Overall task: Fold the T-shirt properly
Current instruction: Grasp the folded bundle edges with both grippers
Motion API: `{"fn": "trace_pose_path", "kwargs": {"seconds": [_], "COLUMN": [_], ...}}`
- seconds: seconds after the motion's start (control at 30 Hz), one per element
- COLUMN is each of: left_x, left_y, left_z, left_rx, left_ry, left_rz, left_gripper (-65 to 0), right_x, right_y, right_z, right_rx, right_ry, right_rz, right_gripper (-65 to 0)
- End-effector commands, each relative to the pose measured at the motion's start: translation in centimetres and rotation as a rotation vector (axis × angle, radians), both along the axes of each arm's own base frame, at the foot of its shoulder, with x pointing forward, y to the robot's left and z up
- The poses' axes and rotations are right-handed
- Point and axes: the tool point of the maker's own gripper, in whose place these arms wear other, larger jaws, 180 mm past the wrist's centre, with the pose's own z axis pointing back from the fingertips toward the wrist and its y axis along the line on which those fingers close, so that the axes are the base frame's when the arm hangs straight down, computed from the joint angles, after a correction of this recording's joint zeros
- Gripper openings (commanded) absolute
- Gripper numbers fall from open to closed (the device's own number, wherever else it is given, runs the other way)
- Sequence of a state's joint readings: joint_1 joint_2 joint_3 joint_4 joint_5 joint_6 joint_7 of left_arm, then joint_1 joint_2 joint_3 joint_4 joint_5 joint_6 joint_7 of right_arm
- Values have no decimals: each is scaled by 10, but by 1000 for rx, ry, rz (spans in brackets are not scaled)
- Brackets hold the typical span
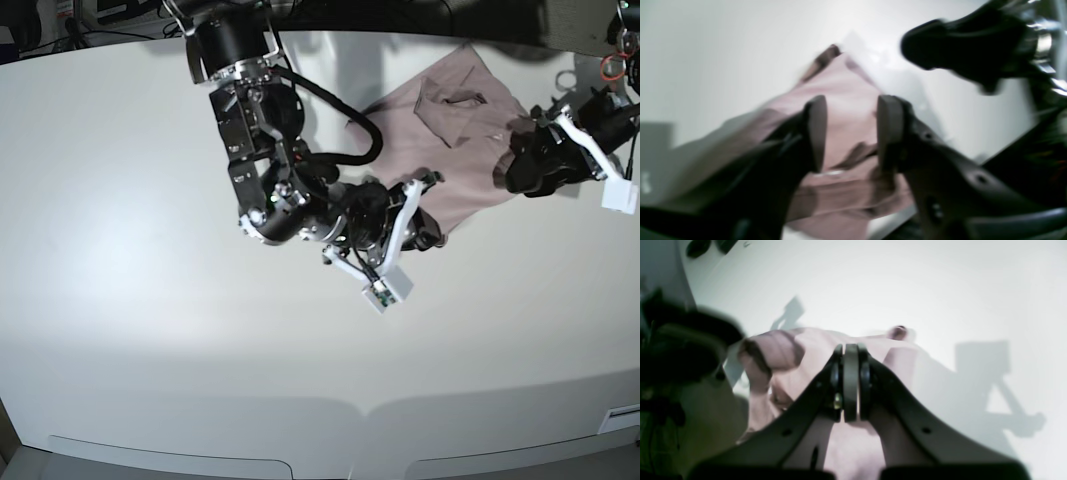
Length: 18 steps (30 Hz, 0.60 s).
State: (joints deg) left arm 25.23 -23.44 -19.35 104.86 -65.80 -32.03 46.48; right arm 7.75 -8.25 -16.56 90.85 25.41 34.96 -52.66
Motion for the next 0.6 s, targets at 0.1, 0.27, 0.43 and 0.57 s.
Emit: {"fn": "trace_pose_path", "kwargs": {"seconds": [0.1,0.27,0.43,0.57], "left_x": [-6,-16,-24,-33], "left_y": [-20,-75,-134,-150], "left_z": [9,6,2,-29], "left_rx": [-104,-243,-289,-132], "left_ry": [-45,-20,-5,66], "left_rz": [11,-52,-152,-187], "left_gripper": [-650,-650,-650,-650], "right_x": [9,10,10,10], "right_y": [0,-9,-13,-22], "right_z": [16,7,4,-2], "right_rx": [39,2,-10,-38], "right_ry": [-46,-46,-44,-40], "right_rz": [-10,-16,-16,-21], "right_gripper": [-650,-650,-650,-650]}}
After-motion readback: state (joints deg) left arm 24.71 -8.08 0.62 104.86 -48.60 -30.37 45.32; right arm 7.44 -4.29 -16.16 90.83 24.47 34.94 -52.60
